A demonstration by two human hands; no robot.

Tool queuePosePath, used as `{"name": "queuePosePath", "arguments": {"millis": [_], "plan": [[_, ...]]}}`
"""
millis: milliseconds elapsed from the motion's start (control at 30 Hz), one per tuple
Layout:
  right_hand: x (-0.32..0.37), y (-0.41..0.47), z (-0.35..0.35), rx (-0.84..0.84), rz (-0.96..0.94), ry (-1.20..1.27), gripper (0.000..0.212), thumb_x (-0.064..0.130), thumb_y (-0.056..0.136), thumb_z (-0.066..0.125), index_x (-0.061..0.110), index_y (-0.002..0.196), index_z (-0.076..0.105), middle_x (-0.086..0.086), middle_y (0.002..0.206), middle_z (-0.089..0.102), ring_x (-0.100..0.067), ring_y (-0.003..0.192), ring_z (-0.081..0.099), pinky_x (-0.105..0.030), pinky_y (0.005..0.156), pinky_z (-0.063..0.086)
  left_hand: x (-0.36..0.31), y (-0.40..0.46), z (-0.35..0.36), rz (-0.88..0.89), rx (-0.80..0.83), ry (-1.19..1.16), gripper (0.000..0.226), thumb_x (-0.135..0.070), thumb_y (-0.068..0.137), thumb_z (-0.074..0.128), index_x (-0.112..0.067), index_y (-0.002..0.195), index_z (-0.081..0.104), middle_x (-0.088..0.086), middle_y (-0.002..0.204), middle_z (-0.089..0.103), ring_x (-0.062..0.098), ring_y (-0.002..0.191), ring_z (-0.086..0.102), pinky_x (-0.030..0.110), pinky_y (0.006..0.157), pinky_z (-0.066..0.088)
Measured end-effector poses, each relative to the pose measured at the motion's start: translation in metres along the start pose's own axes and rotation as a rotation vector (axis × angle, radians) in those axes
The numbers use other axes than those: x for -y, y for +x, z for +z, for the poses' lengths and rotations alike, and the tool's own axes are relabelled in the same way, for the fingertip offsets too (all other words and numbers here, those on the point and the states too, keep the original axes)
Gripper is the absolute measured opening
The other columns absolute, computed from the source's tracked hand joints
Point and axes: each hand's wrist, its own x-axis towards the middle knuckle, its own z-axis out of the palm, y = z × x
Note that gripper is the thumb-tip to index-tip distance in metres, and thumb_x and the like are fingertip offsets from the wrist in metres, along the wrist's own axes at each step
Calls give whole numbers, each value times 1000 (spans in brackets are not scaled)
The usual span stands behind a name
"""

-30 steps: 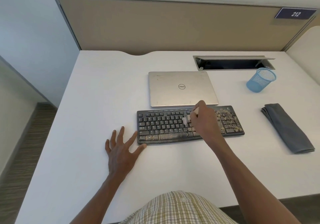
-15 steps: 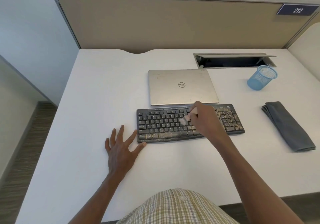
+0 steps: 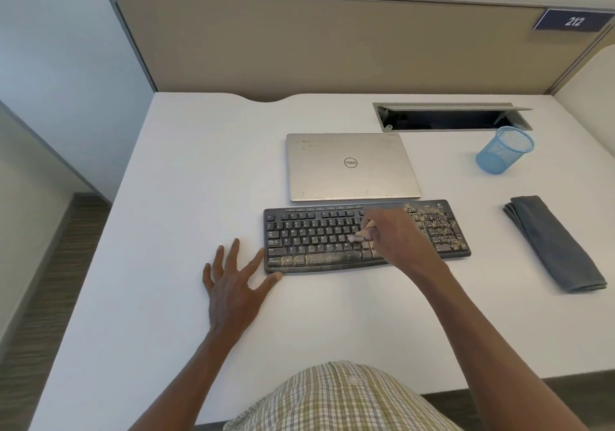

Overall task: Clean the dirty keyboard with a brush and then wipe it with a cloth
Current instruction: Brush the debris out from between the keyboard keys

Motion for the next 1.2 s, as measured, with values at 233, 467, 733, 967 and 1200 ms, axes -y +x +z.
{"name": "queuePosePath", "arguments": {"millis": [233,467,733,967,1200], "plan": [[-3,-2,6,24,8,42,18,-5,84,63,11,85,69,0,66,65,-8,55,48,-11,50,24,0,0,0,6,-5,8,74,-86,82,35,-47,142,54,4,167,25,28,156,10,54,123,8],[-3,-5,-5,-28,51,110,16,-2,87,61,10,83,71,-2,71,71,9,49,42,-11,45,26,0,0,0,7,-7,5,74,-86,81,34,-48,142,52,3,167,25,27,156,9,53,123,7],[-9,-12,-19,-108,186,57,6,7,92,58,8,95,63,-4,76,65,-14,60,52,-22,57,36,0,-1,0,8,-8,14,75,-86,81,34,-47,142,53,4,167,26,28,156,11,54,123,8],[4,-2,-4,-242,269,183,12,6,92,51,11,102,47,3,59,48,-17,51,51,-29,46,34,-1,0,-1,1,-13,13,77,-88,80,32,-47,141,54,4,166,26,28,155,11,53,123,7],[-1,-5,-2,-186,267,211,9,5,93,49,13,94,45,2,62,54,-16,55,55,-25,48,33,-1,0,0,-1,-7,12,77,-88,80,32,-48,142,53,3,167,25,27,156,10,53,123,7]]}}
